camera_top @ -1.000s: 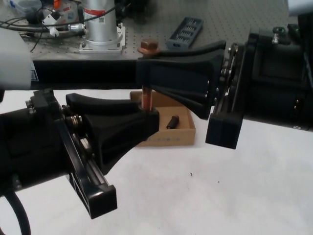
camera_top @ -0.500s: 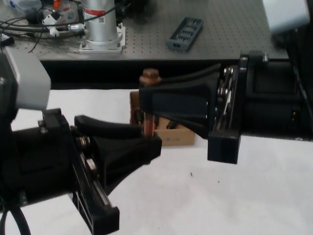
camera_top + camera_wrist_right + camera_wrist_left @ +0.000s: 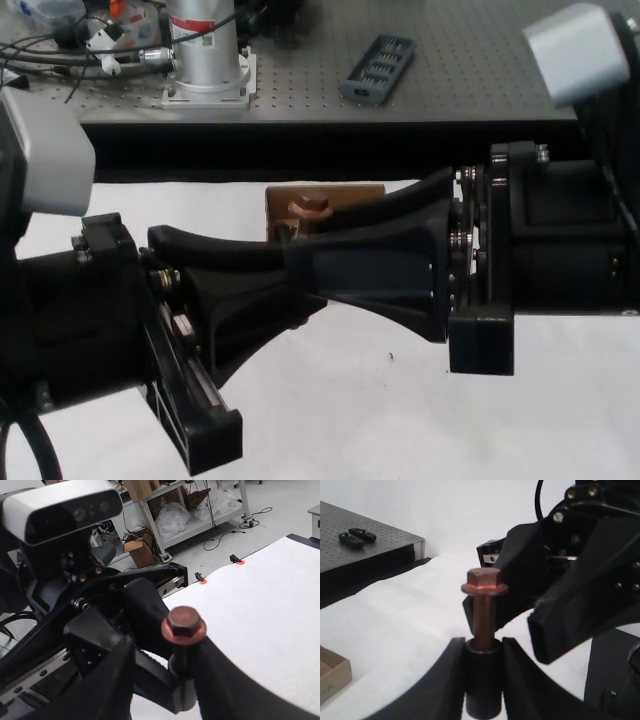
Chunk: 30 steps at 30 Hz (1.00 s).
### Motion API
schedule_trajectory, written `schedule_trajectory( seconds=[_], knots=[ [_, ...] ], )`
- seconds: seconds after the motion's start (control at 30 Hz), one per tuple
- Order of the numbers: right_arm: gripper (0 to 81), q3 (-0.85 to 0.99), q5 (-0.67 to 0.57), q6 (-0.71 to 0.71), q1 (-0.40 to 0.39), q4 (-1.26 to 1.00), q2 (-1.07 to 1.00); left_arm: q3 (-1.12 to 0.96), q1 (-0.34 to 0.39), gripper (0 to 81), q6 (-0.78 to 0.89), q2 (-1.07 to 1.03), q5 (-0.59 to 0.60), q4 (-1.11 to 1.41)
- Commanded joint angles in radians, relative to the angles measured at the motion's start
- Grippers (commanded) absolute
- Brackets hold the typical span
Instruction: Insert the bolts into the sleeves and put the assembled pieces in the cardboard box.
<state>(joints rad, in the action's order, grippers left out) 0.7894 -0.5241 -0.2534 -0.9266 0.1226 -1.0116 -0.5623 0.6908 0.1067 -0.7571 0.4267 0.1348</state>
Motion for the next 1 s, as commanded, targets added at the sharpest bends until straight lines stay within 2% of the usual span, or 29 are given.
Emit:
schedule_trajectory(
  seconds=[0.0,0.1,0.3,0.43,0.63,0.7,0.8,0.97],
  knots=[
    [29.3,-0.007,-0.008,0.008,-0.007,0.036,0.005,-0.023,-0.004,0.6,0.006,0.013,-0.018,0.063],
    [29.3,-0.007,0.027,0.023,-0.005,0.036,0.010,-0.023,-0.004,0.6,0.009,0.013,-0.018,0.061],
    [29.8,-0.007,0.213,0.083,0.020,0.036,0.064,-0.023,0.005,0.6,0.024,0.013,0.005,0.010],
    [29.8,-0.007,0.236,0.083,0.053,0.039,0.107,-0.023,0.029,0.6,0.024,0.013,0.003,0.010],
    [29.3,-0.007,0.380,0.083,0.091,0.073,0.192,-0.023,0.034,0.6,0.051,-0.055,-0.121,0.025],
    [24.6,-0.007,0.401,0.083,0.099,0.112,0.221,-0.035,0.031,0.6,0.051,-0.110,-0.127,0.030],
    [4.6,-0.007,0.403,0.096,0.100,0.196,0.267,-0.086,0.031,0.6,0.095,-0.229,-0.122,0.030],
    [3.4,-0.007,0.518,0.168,0.097,0.332,0.360,-0.266,0.026,0.6,0.159,-0.440,-0.123,-0.015]
  ],
)
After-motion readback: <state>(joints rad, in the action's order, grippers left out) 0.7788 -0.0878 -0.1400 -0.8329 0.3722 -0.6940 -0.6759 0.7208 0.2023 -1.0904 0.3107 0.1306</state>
